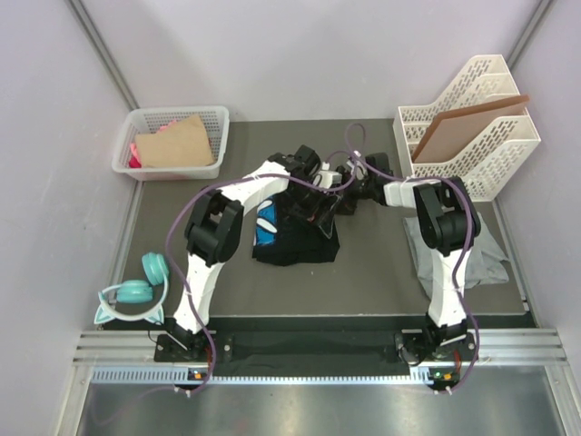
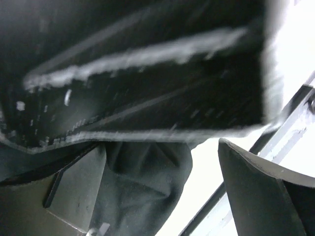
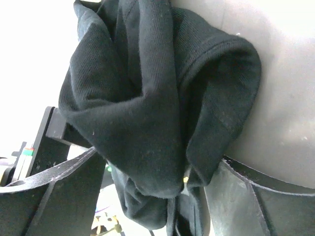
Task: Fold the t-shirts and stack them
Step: Fold the long partially folded tshirt into a neat square, then put the neatly folded tshirt into the corner of the board with the right arm
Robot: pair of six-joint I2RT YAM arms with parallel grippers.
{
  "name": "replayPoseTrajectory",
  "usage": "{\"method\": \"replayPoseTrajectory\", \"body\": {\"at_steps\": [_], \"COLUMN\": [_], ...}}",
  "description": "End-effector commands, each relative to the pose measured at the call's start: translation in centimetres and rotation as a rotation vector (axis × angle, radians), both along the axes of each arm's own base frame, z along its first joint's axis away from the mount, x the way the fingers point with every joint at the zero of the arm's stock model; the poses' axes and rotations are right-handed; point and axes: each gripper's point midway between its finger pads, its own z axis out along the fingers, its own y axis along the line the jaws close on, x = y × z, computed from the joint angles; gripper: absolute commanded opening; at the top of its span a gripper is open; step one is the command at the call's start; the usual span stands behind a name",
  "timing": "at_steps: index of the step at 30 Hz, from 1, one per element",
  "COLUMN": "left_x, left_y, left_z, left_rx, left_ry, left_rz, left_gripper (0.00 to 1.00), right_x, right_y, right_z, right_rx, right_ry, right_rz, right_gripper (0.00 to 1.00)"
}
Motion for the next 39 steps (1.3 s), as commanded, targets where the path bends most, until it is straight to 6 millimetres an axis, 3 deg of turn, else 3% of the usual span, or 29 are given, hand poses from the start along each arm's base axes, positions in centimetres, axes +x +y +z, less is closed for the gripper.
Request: {"method": "replayPoseTrajectory", "body": {"at_steps": [1, 6, 9, 16, 19, 20, 22, 23, 24, 25, 26, 27, 28, 29, 31, 32, 33, 39], "left_x": [0.1, -0.2, -0.4, -0.6, -0.5, -0.4, 0.8, 1.2, 2.8, 3.1, 3.2, 3.8, 3.7, 3.5, 2.1, 1.7, 0.8, 0.0], "left_y": [-2.1, -2.0, -2.0, -0.2, 2.2, 3.0, 6.1, 7.5, 10.4, 12.3, 14.0, 17.3, 18.6, 20.6, 22.0, 22.7, 22.9, 23.7], "left_z": [-0.6, 0.0, 1.9, 8.7, 10.7, 11.4, 14.3, 15.3, 16.4, 18.3, 19.0, 20.0, 20.2, 20.1, 19.9, 19.8, 19.7, 19.6], "left_rx": [-0.019, -0.023, -0.045, -0.093, -0.086, -0.091, -0.123, -0.132, -0.148, -0.166, -0.165, -0.159, -0.156, -0.135, -0.114, -0.110, -0.109, -0.096], "left_ry": [-0.014, -0.018, -0.038, -0.134, -0.156, -0.164, -0.207, -0.221, -0.244, -0.293, -0.300, -0.342, -0.350, -0.360, -0.365, -0.370, -0.376, -0.421], "left_rz": [-0.030, -0.045, -0.061, -0.093, -0.068, -0.058, 0.001, 0.030, 0.100, 0.138, 0.171, 0.230, 0.249, 0.270, 0.286, 0.294, 0.299, 0.335], "left_gripper": [0.99, 0.99, 0.99, 0.99, 0.99, 0.99, 0.99, 0.99, 0.99, 0.99, 0.99, 0.99, 0.99, 0.99, 0.99, 0.99, 0.99, 0.99], "right_x": [-1.8, -2.3, -2.5, -2.8, -2.9, -2.6, -2.7, -2.6, -2.6, -3.2, -3.4, -3.6, -4.2, -4.8, -5.7, -6.4, -6.8, -9.7], "right_y": [1.7, 3.5, 4.6, 5.6, 5.3, 4.9, 3.6, 3.2, 2.5, 1.5, 0.8, 0.0, -1.4, -2.2, -4.5, -5.4, -6.3, -12.0], "right_z": [-5.4, -5.5, -5.4, -3.4, -1.0, 0.9, 1.9, 4.3, 5.2, 5.4, 8.1, 9.0, 8.9, 11.4, 12.0, 14.2, 14.4, 19.3], "right_rx": [-0.118, -0.083, -0.059, 0.031, 0.056, 0.067, 0.037, 0.041, 0.030, 0.009, 0.022, 0.020, 0.016, 0.037, 0.026, 0.037, 0.027, -0.024], "right_ry": [0.063, 0.078, 0.079, 0.085, 0.055, 0.018, 0.001, -0.051, -0.072, -0.072, -0.130, -0.146, -0.126, -0.180, -0.173, -0.227, -0.227, -0.290], "right_rz": [0.013, 0.032, 0.045, 0.042, 0.038, 0.028, 0.011, 0.008, -0.006, -0.016, -0.029, -0.046, -0.076, -0.092, -0.143, -0.160, -0.184, -0.313], "right_gripper": [0.73, 0.56, 0.46, 0.00, 0.00, 0.00, 0.00, 0.00, 0.00, 0.00, 0.00, 0.00, 0.00, 0.00, 0.00, 0.00, 0.00, 0.00]}}
